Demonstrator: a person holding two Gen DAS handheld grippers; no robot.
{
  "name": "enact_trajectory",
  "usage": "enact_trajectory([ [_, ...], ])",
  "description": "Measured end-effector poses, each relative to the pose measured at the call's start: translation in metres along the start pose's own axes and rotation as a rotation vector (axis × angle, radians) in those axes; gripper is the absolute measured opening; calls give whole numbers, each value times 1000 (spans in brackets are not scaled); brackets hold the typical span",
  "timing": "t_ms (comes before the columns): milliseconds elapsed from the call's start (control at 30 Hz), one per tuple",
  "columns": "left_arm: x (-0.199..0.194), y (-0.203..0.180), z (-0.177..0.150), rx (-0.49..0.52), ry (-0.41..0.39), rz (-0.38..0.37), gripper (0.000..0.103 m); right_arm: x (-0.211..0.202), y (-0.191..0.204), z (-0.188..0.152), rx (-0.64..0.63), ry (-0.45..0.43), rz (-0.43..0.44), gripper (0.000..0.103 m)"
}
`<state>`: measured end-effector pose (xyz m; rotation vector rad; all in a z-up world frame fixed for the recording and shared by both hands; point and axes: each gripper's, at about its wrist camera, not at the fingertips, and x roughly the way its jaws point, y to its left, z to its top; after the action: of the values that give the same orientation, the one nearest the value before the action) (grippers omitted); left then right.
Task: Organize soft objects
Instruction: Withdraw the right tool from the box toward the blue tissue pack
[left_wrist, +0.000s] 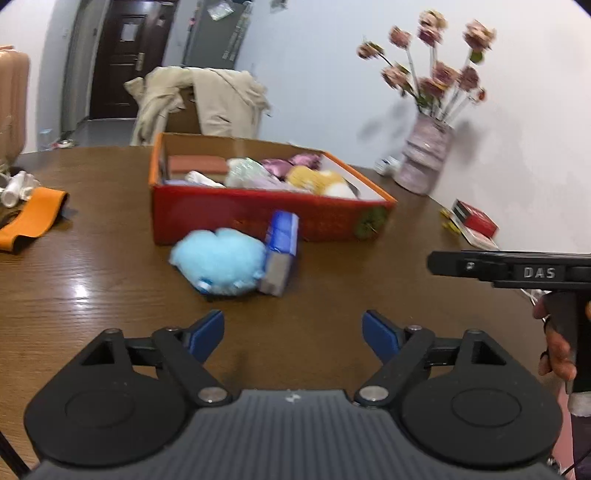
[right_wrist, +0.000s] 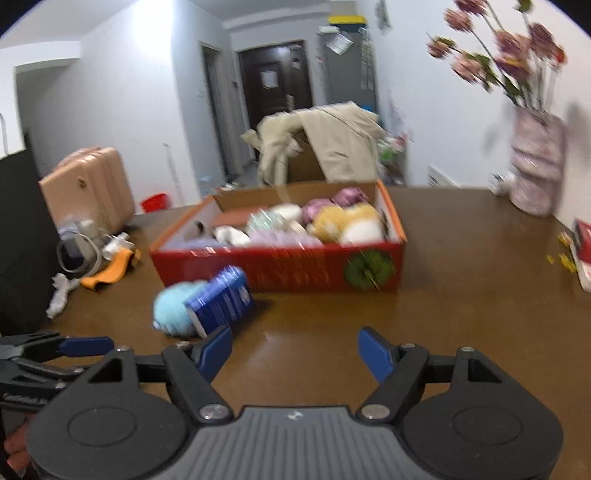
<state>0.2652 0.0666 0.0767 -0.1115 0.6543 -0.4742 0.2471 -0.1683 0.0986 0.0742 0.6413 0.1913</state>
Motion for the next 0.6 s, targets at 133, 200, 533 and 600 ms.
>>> enact_trajectory([
  [133, 14, -11, 17, 61, -46, 29, 78, -4, 1, -6, 22, -19, -16, 74],
  [200, 26, -12, 30, 80, -68, 44, 73, -5, 2, -4, 24, -36, -15, 74],
  [533, 90, -12, 44, 176, -30, 6, 22, 26, -3, 13, 29, -37, -19, 72],
  [600, 86, -18, 41, 184, -16, -37, 22, 30, -7, 14, 32, -32, -41, 72],
])
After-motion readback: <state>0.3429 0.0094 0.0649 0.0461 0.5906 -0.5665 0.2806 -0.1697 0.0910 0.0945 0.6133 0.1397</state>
